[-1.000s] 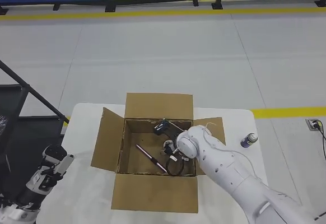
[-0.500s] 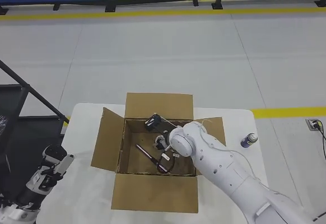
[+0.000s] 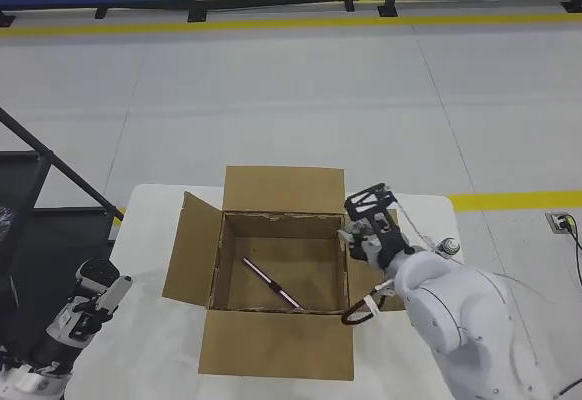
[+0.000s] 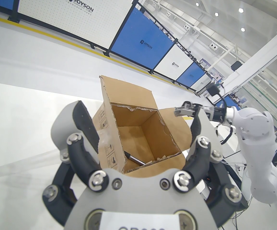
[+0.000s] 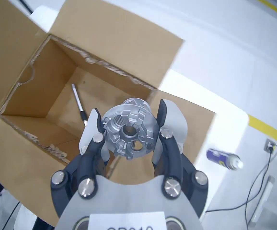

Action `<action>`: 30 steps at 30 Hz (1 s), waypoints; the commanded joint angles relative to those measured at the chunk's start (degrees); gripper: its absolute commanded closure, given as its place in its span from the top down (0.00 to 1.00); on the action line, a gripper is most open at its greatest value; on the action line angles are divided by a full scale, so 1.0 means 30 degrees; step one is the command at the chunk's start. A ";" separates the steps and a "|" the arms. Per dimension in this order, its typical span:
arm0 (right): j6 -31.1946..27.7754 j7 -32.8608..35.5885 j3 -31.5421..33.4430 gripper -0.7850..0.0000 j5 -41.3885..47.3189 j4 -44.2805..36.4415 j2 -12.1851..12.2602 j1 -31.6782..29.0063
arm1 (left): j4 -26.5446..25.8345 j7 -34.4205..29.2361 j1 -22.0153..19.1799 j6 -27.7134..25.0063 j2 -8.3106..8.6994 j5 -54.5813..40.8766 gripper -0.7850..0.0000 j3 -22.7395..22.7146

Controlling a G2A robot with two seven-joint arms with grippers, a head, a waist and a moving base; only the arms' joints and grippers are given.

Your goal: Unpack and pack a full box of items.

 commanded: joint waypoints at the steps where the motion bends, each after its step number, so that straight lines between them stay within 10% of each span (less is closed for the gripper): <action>1: 0.0404 0.0109 0.2373 0.00 -0.0365 -0.0961 0.0206 -0.1761 | 0.0000 0.0000 0.0000 0.0000 0.0000 0.0000 1.00 0.0000; 12: -0.0154 -0.1766 0.7427 0.00 0.3056 0.4432 0.0561 -0.4560 | 0.0000 0.0000 0.0000 0.0000 0.0000 0.0000 1.00 0.0000; 30: -0.0376 -0.3789 0.7879 0.07 0.3602 1.1501 0.0882 -0.3147 | 0.0000 0.0000 0.0000 0.0000 0.0000 0.0000 1.00 0.0000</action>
